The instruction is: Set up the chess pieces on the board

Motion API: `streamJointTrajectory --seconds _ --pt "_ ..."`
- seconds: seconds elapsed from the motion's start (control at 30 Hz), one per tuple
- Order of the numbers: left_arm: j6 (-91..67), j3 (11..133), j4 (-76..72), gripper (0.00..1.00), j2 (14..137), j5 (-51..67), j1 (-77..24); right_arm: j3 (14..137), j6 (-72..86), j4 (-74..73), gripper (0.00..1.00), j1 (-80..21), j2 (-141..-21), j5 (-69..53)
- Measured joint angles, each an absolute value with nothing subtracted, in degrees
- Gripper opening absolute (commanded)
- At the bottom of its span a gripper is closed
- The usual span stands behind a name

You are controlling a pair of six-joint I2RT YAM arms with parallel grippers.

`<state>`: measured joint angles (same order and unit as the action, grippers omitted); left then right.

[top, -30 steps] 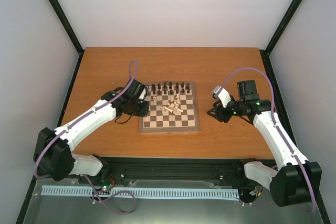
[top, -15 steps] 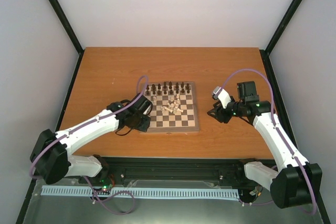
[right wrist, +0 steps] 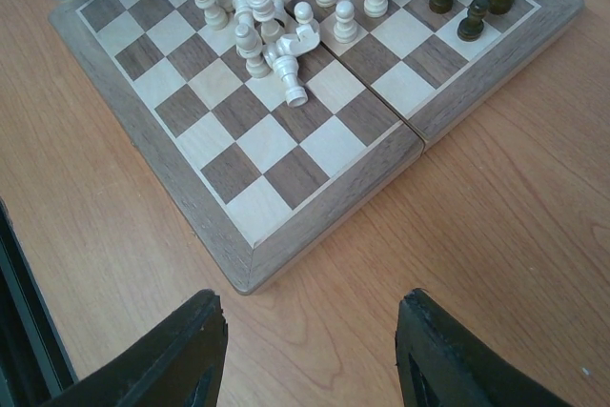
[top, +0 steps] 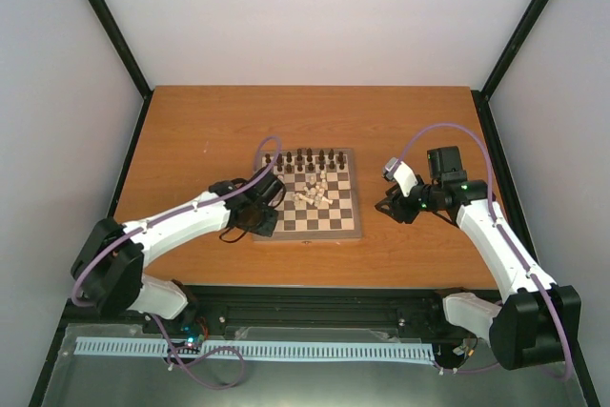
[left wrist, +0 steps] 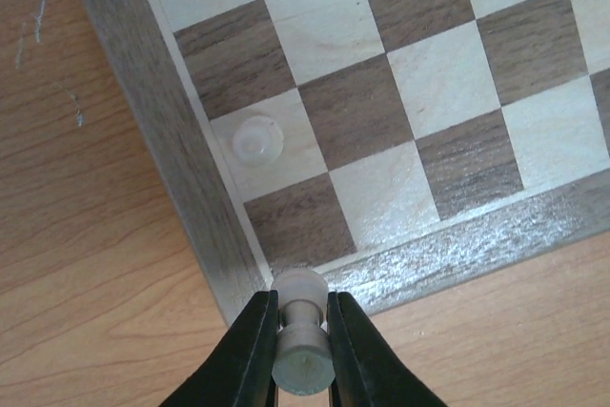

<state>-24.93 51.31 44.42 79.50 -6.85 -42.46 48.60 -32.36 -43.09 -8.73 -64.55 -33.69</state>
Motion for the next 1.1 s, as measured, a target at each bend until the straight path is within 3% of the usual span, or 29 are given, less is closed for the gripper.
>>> streamJointTrajectory --seconds 0.77,1.1 --pt "-26.28 53.65 42.46 0.14 87.11 -8.36 -42.48 48.60 -32.38 -43.18 0.51 -8.75 -64.55 -33.89" --pt "-26.41 54.61 42.39 0.19 89.45 -7.99 -42.50 48.60 -32.62 -43.51 0.51 -8.75 -64.55 -33.93"
